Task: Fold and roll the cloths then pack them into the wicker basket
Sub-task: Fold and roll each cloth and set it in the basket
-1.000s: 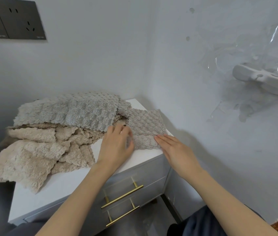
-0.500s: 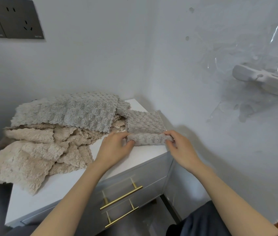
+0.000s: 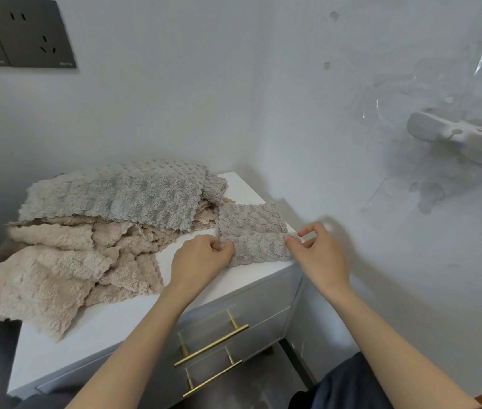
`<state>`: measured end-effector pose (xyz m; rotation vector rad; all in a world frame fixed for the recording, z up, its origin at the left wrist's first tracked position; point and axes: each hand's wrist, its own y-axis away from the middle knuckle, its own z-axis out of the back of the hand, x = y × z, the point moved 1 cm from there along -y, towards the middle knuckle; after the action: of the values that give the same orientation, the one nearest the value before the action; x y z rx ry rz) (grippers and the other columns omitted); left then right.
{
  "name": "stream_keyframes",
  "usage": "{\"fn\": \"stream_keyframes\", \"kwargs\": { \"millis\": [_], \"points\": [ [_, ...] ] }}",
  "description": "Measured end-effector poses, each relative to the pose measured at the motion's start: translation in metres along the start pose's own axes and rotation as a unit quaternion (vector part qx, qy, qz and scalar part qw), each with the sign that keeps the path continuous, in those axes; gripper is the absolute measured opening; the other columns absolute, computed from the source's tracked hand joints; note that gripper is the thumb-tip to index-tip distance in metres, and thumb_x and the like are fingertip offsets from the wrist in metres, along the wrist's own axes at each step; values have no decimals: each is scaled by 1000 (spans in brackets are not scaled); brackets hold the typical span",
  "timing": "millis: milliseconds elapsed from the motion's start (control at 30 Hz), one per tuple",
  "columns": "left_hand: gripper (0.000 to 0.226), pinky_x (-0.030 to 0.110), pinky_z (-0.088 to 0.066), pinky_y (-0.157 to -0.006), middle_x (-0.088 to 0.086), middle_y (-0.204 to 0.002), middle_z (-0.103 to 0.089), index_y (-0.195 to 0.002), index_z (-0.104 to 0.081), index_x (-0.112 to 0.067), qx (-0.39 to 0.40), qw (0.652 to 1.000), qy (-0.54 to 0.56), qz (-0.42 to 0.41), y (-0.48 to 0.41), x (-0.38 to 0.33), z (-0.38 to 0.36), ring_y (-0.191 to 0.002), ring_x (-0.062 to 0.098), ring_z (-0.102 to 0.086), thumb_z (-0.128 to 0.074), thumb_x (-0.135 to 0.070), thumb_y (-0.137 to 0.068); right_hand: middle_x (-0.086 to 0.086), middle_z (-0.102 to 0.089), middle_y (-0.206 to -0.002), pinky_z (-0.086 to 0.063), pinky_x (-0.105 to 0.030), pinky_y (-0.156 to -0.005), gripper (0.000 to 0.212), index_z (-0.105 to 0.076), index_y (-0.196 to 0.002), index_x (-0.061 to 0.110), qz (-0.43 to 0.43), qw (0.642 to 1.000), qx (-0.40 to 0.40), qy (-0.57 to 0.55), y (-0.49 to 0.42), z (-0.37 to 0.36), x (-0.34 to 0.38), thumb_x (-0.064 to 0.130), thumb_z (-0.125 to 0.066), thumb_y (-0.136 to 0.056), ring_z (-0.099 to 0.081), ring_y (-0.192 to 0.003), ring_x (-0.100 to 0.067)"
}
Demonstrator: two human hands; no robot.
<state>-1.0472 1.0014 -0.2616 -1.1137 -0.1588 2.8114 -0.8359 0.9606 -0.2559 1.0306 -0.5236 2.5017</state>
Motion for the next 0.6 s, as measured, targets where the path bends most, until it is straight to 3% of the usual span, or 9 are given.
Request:
{"fn": "stream_keyframes", "kwargs": {
  "millis": [67,133,200,300,467,600],
  "points": [
    [37,28,-36,-55,-2,-54,-45,-59,-43,-16,-3,1000,-3,5,-1,1,-2,-56,18,-44,-56,-38,-85,10,-59,-80,-43,-31,-65,21,-53,-98,31,72,994,-55,68,4,-1,4,42,-63,-84,-51,-88,-17],
    [35,28,-36,-56,-2,-55,-47,-59,-44,-16,0,1000,-4,6,-3,2,-3,-57,19,-46,-56,-39,-84,6,-59,-95,-46,-32,-68,22,-59,-107,26,193,972,-84,104,8,-4,10,20,-62,-86,-49,-98,-19],
    [36,28,-36,-55,-4,-53,-46,-58,-44,-17,4,1000,-6,6,-4,2,-2,-57,20,-46,-56,-38,-83,1,-63,-111,-51,-34,-80,39,-66,-113,18,315,942,-38,108,17,-11,19,-4,-61,-81,-55,-106,-22],
    [39,27,-33,-53,-5,-51,-44,-54,-40,-18,6,1000,-10,7,-5,2,-3,-56,20,-45,-56,-39,-83,-3,-68,-117,-52,-45,-91,49,-70,-114,12,428,887,-13,171,30,-25,28,-10,-73,-70,-64,-107,-28],
    [42,28,-32,-54,-7,-49,-42,-51,-37,-21,4,1000,-21,10,-4,2,-1,-57,20,-45,-57,-40,-82,-5,-56,-136,-39,-50,-105,57,-57,-132,12,404,874,37,268,39,-32,26,4,-71,-78,-51,-127,-34],
    [41,29,-34,-55,-6,-49,-40,-50,-35,-20,-2,999,-44,0,-3,0,-1,-54,19,-43,-56,-37,-81,5,-21,-158,1,-28,-118,59,-22,-152,21,353,885,102,286,30,-23,13,14,-40,-97,-14,-147,-18]
  ]
}}
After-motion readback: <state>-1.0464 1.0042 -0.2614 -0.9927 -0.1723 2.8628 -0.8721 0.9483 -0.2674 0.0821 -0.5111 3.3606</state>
